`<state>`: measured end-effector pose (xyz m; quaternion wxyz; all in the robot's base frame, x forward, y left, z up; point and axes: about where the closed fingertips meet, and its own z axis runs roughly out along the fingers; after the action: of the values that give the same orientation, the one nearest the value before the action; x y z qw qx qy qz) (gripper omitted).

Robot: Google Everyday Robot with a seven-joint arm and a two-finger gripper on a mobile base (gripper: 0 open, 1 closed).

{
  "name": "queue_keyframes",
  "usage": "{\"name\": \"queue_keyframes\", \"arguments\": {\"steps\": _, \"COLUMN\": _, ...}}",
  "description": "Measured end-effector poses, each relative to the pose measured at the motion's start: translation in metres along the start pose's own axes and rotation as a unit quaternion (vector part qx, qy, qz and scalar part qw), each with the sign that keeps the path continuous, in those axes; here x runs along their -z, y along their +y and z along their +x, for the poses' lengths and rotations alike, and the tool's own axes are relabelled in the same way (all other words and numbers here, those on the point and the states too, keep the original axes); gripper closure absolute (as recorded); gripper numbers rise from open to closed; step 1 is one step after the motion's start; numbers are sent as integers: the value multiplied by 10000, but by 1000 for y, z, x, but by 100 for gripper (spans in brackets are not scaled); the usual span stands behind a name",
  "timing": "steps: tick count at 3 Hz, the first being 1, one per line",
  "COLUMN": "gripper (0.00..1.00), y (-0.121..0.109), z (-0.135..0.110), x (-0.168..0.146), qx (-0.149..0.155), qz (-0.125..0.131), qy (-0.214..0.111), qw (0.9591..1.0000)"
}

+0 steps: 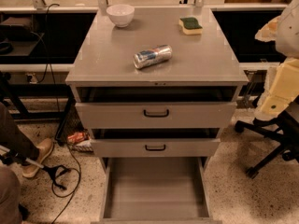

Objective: Place redbull can into bottom drawer

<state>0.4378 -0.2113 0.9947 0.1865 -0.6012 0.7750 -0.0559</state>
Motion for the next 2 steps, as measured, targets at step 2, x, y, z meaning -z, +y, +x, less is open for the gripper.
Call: {"name": "queue_keyframes", "arguments": {"steps": 2, "gripper": 0, "y": -25, "z": -12, "x": -14, "qx": 230, "qz": 90, "qy": -181, "qw": 9995}}
